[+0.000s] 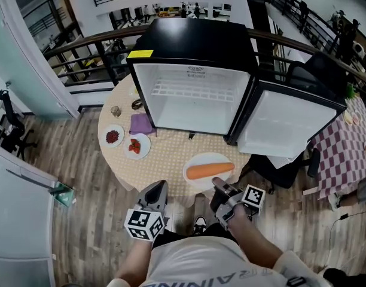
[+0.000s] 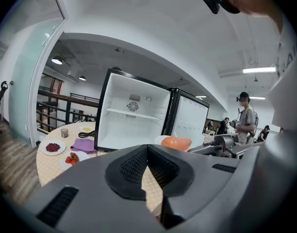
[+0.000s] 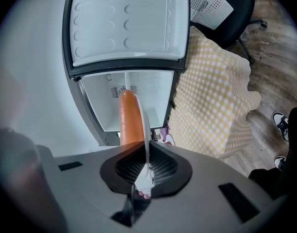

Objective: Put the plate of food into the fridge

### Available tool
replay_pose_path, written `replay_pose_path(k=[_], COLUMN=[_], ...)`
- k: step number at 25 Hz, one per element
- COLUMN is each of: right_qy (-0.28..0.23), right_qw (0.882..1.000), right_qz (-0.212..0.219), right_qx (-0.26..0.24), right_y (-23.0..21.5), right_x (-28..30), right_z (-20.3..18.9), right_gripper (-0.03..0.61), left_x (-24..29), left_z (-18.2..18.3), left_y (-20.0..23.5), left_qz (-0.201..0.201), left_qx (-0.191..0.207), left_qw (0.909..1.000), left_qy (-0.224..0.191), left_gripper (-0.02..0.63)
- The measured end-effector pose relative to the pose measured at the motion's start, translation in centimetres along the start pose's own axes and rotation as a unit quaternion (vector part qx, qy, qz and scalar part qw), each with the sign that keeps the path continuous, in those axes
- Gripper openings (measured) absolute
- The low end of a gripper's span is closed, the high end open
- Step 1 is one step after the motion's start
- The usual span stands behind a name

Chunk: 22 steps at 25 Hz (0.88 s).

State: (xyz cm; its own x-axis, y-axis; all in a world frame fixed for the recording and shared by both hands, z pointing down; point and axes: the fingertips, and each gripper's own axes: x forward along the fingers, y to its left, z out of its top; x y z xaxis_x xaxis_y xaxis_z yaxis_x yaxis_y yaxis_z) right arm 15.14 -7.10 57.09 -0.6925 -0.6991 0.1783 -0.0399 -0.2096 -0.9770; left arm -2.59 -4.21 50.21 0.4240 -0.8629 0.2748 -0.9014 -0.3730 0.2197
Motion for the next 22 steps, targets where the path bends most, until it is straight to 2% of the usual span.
replay_pose_path(k=[10, 16, 22], right_qy=[0.002, -0.026, -0.067], right_qw=[1.000, 0.999, 0.997], right_qz=[-0.008, -0.014, -0.003], right_qx=[0.016, 0.014, 0.021], right_y=[-0.6, -0.2, 1.4], right_x=[2.0, 4.9, 8.9], right_z=[2.3, 3.3, 3.8], right_gripper=[0.034, 0.034, 0.034], left_x=[3.7, 6.2, 9.0], left_z=[0.6, 1.3, 3.6], left_y=[0.8, 3.5, 7.3], left_qz=[-0.006, -0.035, -0.073], left_qx=[0.006, 0.002, 0.019], left_qw=[0.9998, 0.9991, 0.9969], left_qy=[0.021, 0.024, 0.024], left_gripper=[0.008, 0.008, 0.008])
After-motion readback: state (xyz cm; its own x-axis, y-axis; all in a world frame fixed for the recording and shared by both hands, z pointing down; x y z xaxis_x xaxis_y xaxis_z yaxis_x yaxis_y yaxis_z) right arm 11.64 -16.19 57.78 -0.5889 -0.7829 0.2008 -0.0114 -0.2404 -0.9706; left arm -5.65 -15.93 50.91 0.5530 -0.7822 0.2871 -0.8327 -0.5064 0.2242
